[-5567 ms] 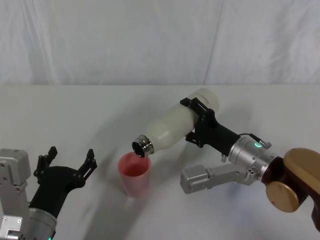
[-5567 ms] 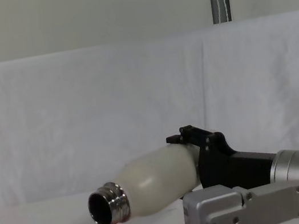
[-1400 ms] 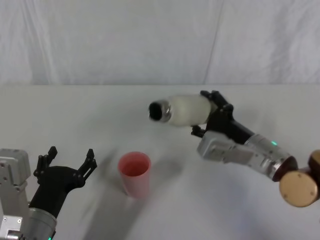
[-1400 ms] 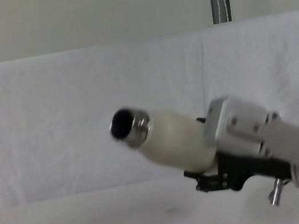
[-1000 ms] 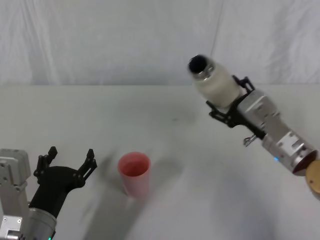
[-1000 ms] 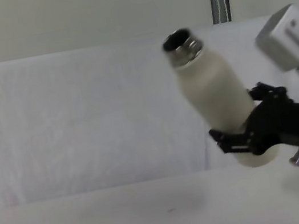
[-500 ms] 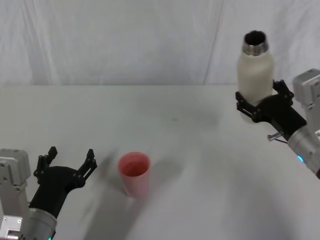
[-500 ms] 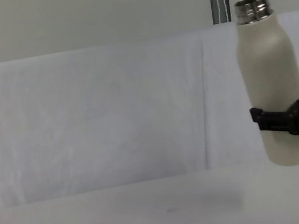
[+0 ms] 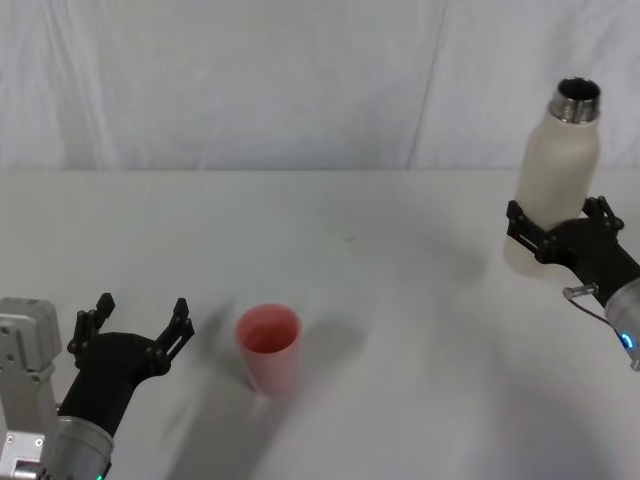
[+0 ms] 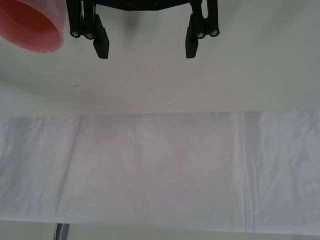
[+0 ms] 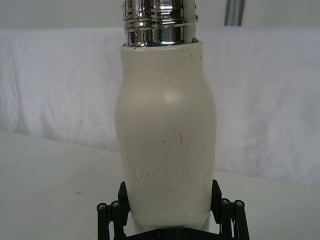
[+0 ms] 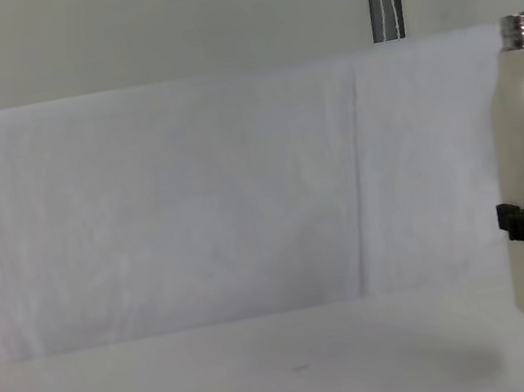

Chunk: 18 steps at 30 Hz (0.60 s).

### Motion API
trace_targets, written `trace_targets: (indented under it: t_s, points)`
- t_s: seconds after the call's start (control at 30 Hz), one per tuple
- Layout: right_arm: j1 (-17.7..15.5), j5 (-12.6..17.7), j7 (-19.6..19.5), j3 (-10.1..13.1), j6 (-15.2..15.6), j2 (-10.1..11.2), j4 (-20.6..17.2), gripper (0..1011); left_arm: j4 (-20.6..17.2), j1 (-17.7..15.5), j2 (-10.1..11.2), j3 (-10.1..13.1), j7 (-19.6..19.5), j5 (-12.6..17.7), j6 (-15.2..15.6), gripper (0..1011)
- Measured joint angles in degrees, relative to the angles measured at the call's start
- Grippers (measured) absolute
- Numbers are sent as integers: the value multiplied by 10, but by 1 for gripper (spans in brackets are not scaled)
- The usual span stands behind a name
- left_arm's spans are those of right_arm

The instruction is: Grasp the thermos with one hand and pour water into the cup lid.

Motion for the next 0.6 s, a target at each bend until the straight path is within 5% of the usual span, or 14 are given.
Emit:
trace_targets:
  t_s: [0.6]
  points:
    - [-20, 15, -24, 12, 3, -1, -1, 953, 0, 0, 0, 0, 0, 0, 0, 1001]
